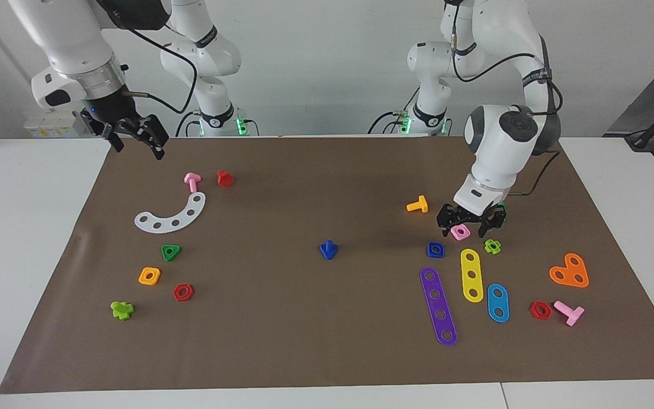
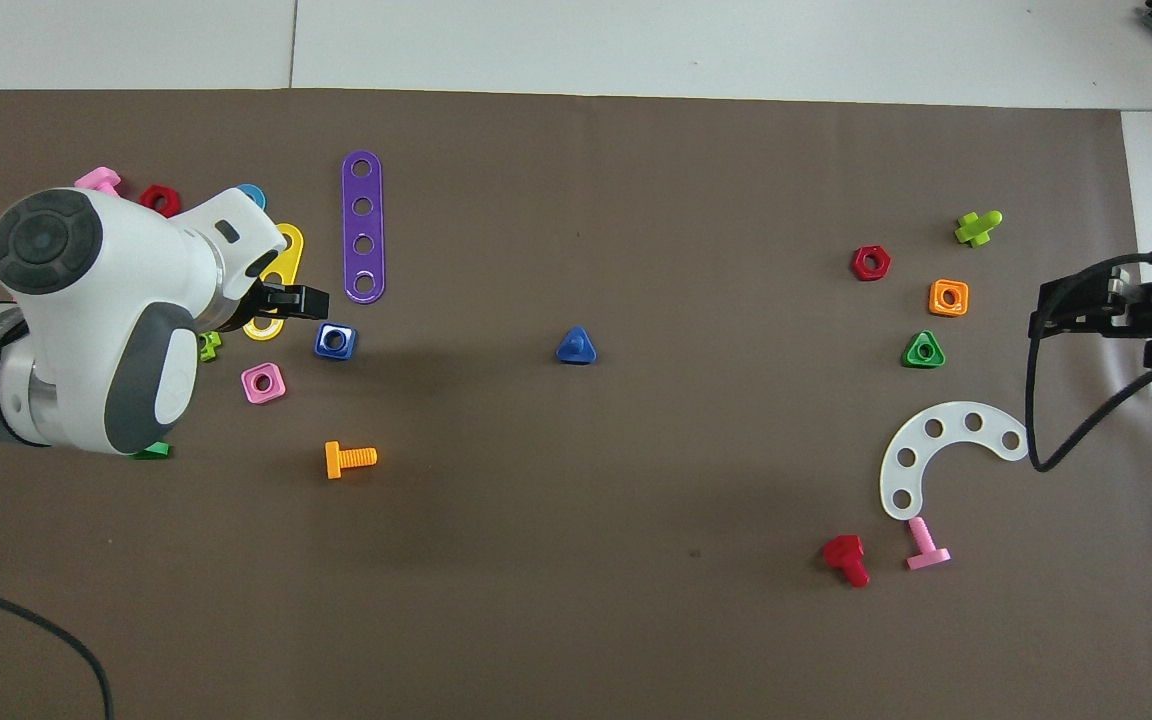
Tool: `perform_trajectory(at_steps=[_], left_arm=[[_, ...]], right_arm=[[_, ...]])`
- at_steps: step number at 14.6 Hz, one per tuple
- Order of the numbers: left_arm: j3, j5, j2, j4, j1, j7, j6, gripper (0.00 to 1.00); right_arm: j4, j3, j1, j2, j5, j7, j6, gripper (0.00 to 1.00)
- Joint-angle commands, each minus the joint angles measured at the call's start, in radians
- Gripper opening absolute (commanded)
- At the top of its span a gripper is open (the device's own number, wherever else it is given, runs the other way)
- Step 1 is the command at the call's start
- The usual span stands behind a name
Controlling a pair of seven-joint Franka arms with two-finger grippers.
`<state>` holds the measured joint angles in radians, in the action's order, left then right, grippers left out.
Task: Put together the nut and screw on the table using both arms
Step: 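Grasp the blue square nut with the left gripper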
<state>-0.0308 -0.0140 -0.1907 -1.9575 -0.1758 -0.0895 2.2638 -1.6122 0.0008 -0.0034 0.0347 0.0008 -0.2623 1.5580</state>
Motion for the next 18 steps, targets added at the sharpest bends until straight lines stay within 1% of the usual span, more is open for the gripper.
perform_trajectory(at_steps=[1,5,8,9,11,12,16,18], left_arm=[[0.011,-0.011,-0.024,-0.029,-0.028,-0.038,0.060,1.00],[0.011,-0.011,-0.082,-0.029,-0.042,-0.050,0.106,1.00],[0.011,-0.012,-0.092,-0.047,-0.039,-0.041,0.129,1.00],[0.011,-0.012,-0.092,-0.060,-0.039,-0.039,0.149,1.00],[0.011,-0.012,-0.099,-0.080,-0.040,-0.032,0.203,1.00],[0.011,-0.012,-0.108,-0.083,-0.040,-0.026,0.215,1.00],[0.009,-0.012,-0.127,-0.093,-0.044,-0.018,0.221,1.00],[0.009,-0.012,-0.127,-0.093,-0.042,-0.007,0.218,0.98]], right_arm=[[-0.066,0.004,-0.012,0.050,0.025,0.037,0.022,1.00],[-0.072,-0.001,-0.021,0.051,0.024,0.103,0.025,1.00],[-0.069,-0.004,-0.001,0.051,0.010,0.101,0.025,1.00],[-0.071,-0.022,0.017,0.051,0.010,0.103,0.022,1.00],[-0.069,-0.112,0.100,0.051,0.010,0.104,0.019,1.00],[-0.071,-0.123,0.102,0.050,0.008,0.104,0.022,1.00],[-0.068,-0.107,0.066,0.047,0.011,0.113,0.016,1.00],[-0.068,-0.050,0.014,0.047,0.011,0.120,0.010,1.00]])
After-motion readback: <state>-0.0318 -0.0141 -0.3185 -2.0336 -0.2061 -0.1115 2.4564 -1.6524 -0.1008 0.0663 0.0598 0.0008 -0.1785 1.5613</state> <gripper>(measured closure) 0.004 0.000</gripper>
